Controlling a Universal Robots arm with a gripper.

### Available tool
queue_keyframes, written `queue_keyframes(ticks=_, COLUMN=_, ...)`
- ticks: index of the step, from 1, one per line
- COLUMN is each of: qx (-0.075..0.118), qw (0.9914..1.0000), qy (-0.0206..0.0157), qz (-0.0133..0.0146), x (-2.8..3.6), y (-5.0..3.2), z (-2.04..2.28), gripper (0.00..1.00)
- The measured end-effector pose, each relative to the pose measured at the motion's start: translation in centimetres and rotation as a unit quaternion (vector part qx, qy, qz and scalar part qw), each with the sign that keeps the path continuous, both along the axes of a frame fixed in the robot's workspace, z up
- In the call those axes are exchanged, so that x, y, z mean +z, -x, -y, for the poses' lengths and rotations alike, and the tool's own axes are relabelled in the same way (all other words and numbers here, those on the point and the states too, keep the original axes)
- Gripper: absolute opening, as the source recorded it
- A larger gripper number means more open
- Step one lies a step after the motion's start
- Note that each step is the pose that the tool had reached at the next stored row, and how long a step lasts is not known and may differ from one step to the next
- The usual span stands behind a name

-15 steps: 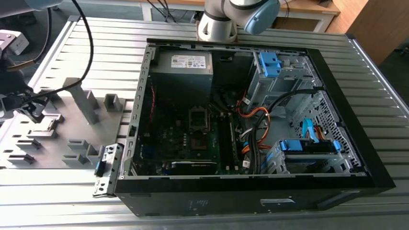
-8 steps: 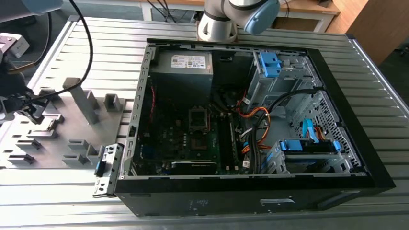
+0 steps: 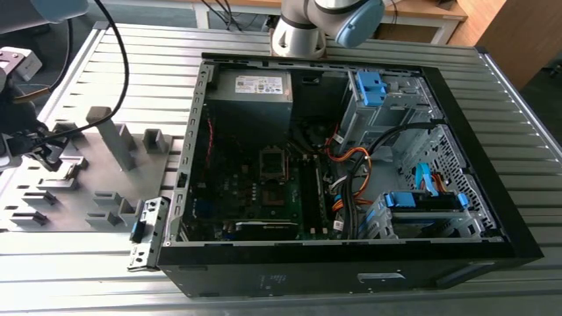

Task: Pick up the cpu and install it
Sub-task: 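Pick up the cpu and move it towards the insertion slot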

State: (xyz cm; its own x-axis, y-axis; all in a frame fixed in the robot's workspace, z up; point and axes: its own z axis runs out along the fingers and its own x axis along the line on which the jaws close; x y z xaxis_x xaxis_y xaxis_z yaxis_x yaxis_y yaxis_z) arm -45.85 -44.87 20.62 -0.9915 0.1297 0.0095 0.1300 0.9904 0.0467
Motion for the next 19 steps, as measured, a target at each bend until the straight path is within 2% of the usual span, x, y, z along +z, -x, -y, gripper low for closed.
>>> queue_keyframes(ticks=11, qx=0.000, qw=1.00000, qy=0.0001, qz=-0.0001, x=-0.02, y=0.00, z=-0.06, gripper=0.11)
queue_keyframes(ticks=12, qx=0.000, qw=1.00000, qy=0.0001, qz=0.0000, x=-0.02, y=0.00, z=-0.06, gripper=0.17)
queue_keyframes(ticks=13, qx=0.000, qw=1.00000, qy=0.0001, qz=-0.0001, x=-0.02, y=0.00, z=-0.07, gripper=0.17)
queue_keyframes(ticks=15, qx=0.000, qw=1.00000, qy=0.0001, qz=-0.0001, x=-0.02, y=0.00, z=-0.07, gripper=0.29)
queue_keyframes(ticks=16, qx=0.000, qw=1.00000, qy=0.0001, qz=0.0000, x=-0.03, y=0.00, z=-0.08, gripper=0.29)
queue_keyframes(ticks=17, qx=0.000, qw=1.00000, qy=0.0001, qz=-0.0001, x=-0.03, y=0.00, z=-0.08, gripper=0.35)
queue_keyframes(ticks=18, qx=0.000, qw=1.00000, qy=0.0001, qz=0.0000, x=-0.03, y=0.00, z=-0.09, gripper=0.35)
queue_keyframes(ticks=19, qx=0.000, qw=1.00000, qy=0.0001, qz=-0.0001, x=-0.03, y=0.00, z=-0.09, gripper=0.41)
